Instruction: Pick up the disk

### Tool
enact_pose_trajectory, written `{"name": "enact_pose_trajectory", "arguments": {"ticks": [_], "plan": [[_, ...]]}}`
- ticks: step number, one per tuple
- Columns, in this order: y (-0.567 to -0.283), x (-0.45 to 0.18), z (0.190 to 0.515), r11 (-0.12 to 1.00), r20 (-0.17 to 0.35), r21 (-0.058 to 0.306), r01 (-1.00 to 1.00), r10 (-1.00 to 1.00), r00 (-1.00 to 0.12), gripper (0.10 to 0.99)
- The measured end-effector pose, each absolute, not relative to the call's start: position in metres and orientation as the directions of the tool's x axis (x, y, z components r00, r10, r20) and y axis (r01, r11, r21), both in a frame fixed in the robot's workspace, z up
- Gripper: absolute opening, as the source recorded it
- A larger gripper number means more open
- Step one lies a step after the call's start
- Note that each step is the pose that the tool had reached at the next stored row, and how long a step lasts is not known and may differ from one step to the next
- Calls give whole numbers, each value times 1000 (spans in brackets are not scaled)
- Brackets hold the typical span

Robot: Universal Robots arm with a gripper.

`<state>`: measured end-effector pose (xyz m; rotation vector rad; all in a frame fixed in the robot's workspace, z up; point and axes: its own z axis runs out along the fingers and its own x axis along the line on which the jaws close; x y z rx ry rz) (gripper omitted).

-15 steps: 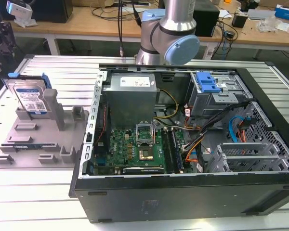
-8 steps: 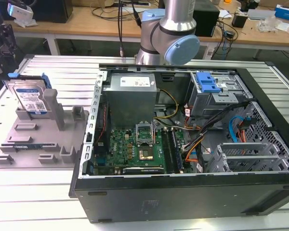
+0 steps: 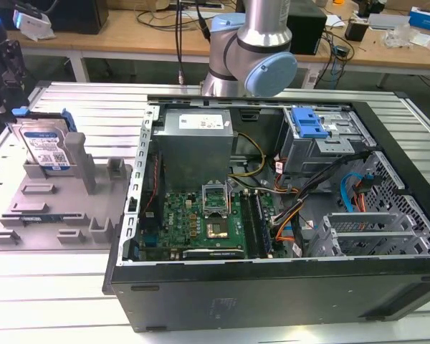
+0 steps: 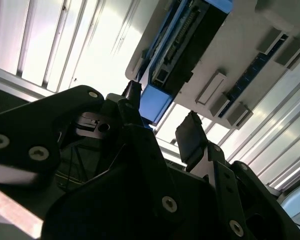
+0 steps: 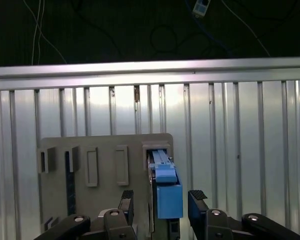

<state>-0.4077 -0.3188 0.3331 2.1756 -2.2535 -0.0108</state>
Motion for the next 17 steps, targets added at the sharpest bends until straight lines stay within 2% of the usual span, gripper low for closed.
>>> {"name": "enact_pose_trajectory", "arguments": {"ticks": [17], "plan": [[-317, -408, 320, 35, 4, 11, -999, -999, -35, 557]]}}
